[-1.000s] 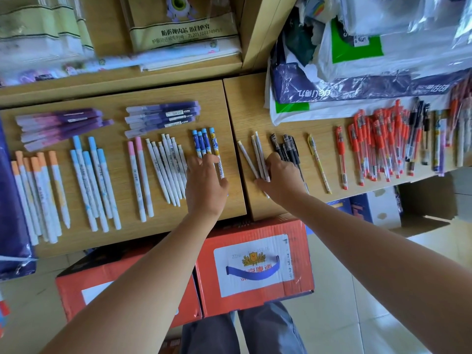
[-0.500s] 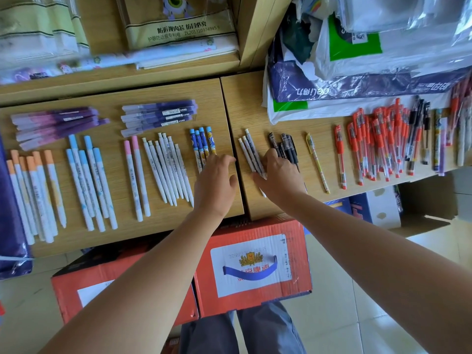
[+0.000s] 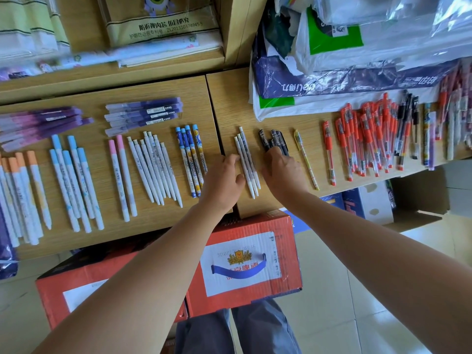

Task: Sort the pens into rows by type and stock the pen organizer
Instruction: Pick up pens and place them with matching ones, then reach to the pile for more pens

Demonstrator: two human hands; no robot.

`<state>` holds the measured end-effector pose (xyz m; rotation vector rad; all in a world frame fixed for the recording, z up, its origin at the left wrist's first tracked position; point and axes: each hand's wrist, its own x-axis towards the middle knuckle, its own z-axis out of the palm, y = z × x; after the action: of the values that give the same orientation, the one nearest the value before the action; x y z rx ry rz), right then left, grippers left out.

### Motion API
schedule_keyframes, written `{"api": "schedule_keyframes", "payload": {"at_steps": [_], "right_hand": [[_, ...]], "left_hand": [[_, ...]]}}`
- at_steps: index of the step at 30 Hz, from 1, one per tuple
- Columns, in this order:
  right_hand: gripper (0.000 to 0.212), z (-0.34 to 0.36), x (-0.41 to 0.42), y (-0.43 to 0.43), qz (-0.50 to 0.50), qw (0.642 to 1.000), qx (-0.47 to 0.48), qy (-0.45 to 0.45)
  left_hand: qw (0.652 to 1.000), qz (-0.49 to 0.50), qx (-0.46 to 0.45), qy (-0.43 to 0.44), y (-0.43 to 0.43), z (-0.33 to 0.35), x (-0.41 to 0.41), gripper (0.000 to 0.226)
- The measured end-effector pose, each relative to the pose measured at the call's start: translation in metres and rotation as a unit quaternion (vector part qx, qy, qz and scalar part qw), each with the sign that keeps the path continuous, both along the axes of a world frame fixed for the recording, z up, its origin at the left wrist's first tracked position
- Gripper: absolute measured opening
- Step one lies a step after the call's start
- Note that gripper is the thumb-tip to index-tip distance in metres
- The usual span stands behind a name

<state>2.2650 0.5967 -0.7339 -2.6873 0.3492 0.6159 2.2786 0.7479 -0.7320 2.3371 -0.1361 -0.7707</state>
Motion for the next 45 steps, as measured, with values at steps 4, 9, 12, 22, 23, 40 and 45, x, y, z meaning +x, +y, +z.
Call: {"api": "schedule_keyframes", "payload": {"at_steps": [4, 9, 12, 22, 23, 40, 45], "right_hand": [[0.019, -0.003, 0.0, -0.015, -0.002, 1.0, -0.016, -0.01], [0.02, -0.002, 0.002, -0.02, -0.001, 0.999, 0.039, -0.025], [0.025, -0.007, -0.001, -0.008, 0.012, 0.997, 0.075, -0.024], [0.017, -0.012, -0.006, -0.013, 0.006, 0.997, 0.074, -0.015], [0.017, -0.012, -0.007, -0.015, 0.007, 0.997, 0.072, -0.015], [0.014, -0.002, -0.014, -0.022, 0.006, 0.997, 0.069, -0.034], [0.007, 0.014, -0.028, -0.033, -0.049, 0.984, 0.168, -0.035]], "left_hand": [[1.0, 0.005, -0.01, 0.001, -0.01, -0.003, -0.001, 0.043], [0.999, 0.028, -0.02, 0.015, -0.017, -0.002, 0.0, 0.043], [0.999, 0.045, -0.011, 0.021, -0.016, -0.002, 0.0, 0.04], [0.993, 0.095, -0.038, 0.051, -0.023, -0.002, -0.002, 0.036], [0.994, 0.094, -0.033, 0.045, -0.023, -0.001, -0.003, 0.036], [0.998, 0.063, 0.028, 0.0, -0.012, 0.005, -0.006, 0.025], [0.999, 0.028, 0.021, -0.038, -0.022, 0.021, -0.009, 0.014]]}}
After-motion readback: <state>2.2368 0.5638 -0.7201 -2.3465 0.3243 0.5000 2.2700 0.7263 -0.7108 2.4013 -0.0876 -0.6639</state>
